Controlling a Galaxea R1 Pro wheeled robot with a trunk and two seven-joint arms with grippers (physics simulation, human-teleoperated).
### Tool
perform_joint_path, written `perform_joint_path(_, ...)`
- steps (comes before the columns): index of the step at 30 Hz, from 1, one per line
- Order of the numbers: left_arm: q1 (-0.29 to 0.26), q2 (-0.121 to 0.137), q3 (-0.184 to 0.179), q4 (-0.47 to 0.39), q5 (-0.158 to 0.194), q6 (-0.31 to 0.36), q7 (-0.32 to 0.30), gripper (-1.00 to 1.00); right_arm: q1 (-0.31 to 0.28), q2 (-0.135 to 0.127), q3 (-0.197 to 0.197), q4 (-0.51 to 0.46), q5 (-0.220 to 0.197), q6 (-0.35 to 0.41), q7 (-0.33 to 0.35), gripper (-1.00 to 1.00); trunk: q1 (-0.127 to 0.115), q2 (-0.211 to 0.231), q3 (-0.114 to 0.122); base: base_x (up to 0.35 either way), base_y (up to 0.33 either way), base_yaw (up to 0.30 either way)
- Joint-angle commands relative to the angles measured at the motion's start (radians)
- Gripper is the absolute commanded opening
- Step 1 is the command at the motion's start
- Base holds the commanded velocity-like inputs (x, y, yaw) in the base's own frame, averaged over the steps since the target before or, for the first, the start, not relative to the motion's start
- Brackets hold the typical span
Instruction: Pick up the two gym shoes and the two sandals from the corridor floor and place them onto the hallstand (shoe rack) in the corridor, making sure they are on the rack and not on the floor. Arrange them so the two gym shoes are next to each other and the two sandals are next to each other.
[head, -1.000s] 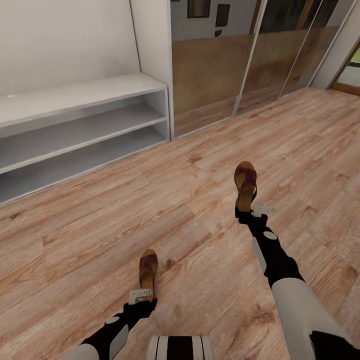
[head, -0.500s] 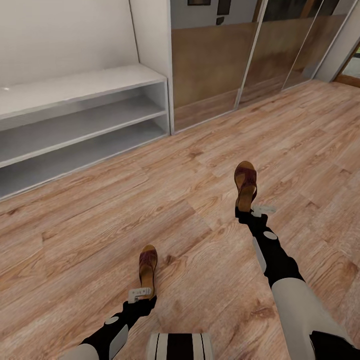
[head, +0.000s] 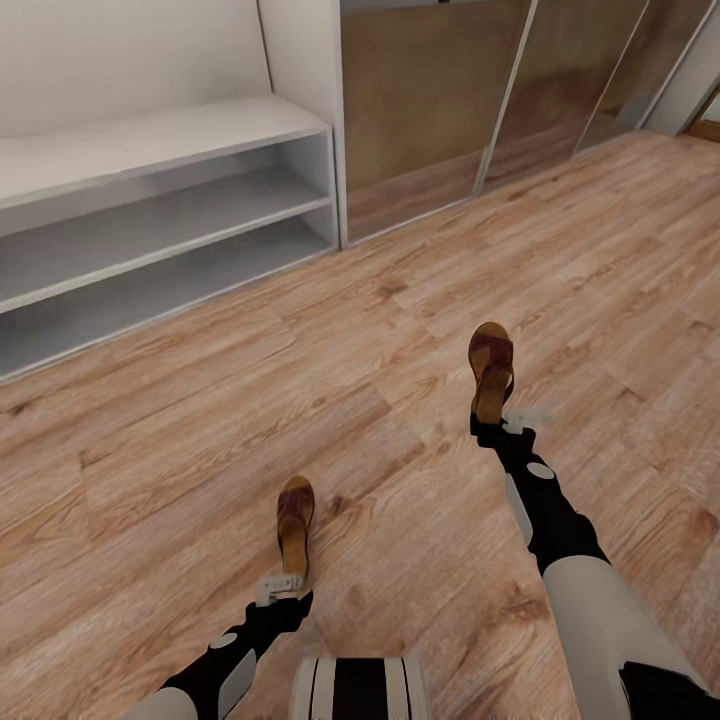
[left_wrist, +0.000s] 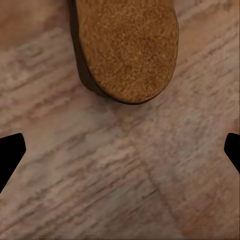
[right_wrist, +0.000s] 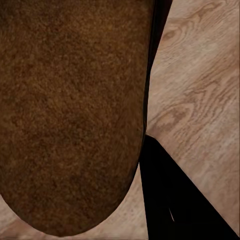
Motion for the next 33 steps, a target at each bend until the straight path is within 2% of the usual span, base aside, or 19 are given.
perform_joint_path(1, -0.001, 0.001, -0.004, 0.001, 0.010, -0.003, -0.003, 1.00, 0.000, 0.000, -0.001, -0.002, 0.005, 0.004, -0.002, -1.00, 0.000, 0.000, -0.002, 0.000, 0.000, 0.000)
perform_joint_path(8, -0.001, 0.001, -0.004, 0.001, 0.010, -0.004, -0.003, 1.00, 0.000, 0.000, -0.001, -0.002, 0.005, 0.004, -0.002, -1.00, 0.000, 0.000, -0.011, 0.000, 0.000, 0.000)
perform_joint_path(33, -0.001, 0.001, -0.004, 0.001, 0.010, -0.006, -0.003, 1.00, 0.000, 0.000, -0.001, -0.002, 0.005, 0.004, -0.002, -1.00, 0.000, 0.000, -0.012, 0.068, -0.014, 0.000)
